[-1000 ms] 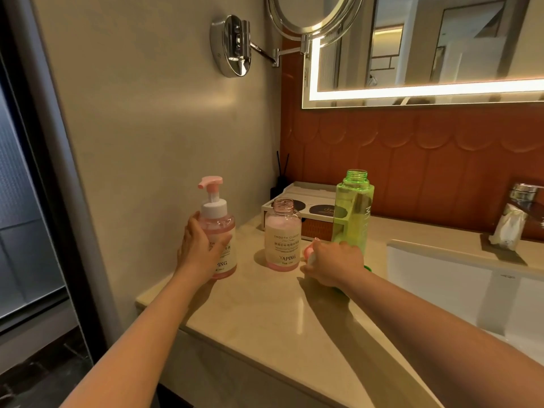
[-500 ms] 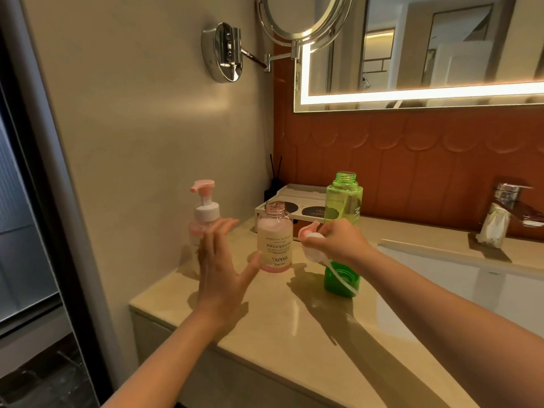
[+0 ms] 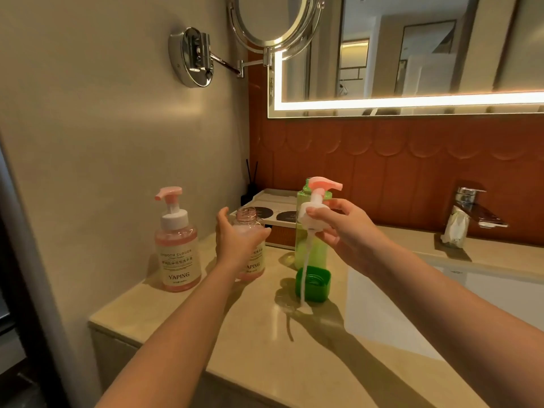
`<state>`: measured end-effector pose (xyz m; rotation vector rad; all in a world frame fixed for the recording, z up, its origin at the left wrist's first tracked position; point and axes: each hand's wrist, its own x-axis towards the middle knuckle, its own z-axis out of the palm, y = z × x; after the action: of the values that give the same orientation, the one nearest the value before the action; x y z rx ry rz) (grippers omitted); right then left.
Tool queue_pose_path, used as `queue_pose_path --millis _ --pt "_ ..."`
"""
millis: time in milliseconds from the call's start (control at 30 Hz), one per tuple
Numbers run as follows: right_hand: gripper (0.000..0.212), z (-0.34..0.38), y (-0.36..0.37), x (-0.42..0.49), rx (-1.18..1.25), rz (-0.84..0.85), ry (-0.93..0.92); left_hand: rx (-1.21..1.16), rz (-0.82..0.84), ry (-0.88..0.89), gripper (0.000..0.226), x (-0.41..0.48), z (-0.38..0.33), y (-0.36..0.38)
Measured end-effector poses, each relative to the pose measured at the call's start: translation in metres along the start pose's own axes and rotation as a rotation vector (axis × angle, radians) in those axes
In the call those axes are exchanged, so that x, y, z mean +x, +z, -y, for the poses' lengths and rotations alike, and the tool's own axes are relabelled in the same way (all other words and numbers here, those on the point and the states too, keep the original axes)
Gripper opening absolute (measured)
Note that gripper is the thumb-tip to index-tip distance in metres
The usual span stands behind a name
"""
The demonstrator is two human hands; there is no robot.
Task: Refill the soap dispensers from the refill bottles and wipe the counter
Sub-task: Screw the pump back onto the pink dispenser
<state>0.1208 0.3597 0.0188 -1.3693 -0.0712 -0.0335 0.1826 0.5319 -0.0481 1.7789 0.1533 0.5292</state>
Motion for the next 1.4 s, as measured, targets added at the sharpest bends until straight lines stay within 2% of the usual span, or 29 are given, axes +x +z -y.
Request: queue_pose_path --millis 167,400,567,700,900,1167,1333,1400 --pt "0.067 0.003 -0.013 -0.004 0.141 -0.035 0.003 0.252 -0.059 0.043 0.072 0.003 0.009 0.003" --pt "0.06 0.003 -0.033 -0.018 0.213 -0.115 -0.031 0.208 0.01 0.098 0.062 -0.011 0.009 -0.006" --pt "0.07 0.005 -0.049 -0.035 0.241 -0.189 -0.088 0.156 0.066 0.114 0.061 -0.037 0.007 -0.016" --pt "0.053 0.009 -0.061 -0.046 0.22 -0.214 -0.144 0.145 0.082 0.124 0.061 -0.053 0.001 -0.022" --pt "0.049 0.017 -0.072 -0.06 0.194 -0.221 -0.186 0.105 0.097 0.141 0.057 -0.076 -0.006 -0.026" --pt "0.06 0.028 -0.073 -0.072 0.17 -0.195 -0.195 0.078 0.163 0.209 0.054 -0.11 -0.017 -0.024" --pt "0.092 0.03 -0.069 -0.074 0.045 -0.201 -0.201 0.015 0.258 0.228 0.049 -0.136 -0.028 -0.01" --pt "0.098 0.032 -0.068 -0.076 0.004 -0.203 -0.212 0.0 0.3 0.239 0.051 -0.144 -0.032 -0.001"
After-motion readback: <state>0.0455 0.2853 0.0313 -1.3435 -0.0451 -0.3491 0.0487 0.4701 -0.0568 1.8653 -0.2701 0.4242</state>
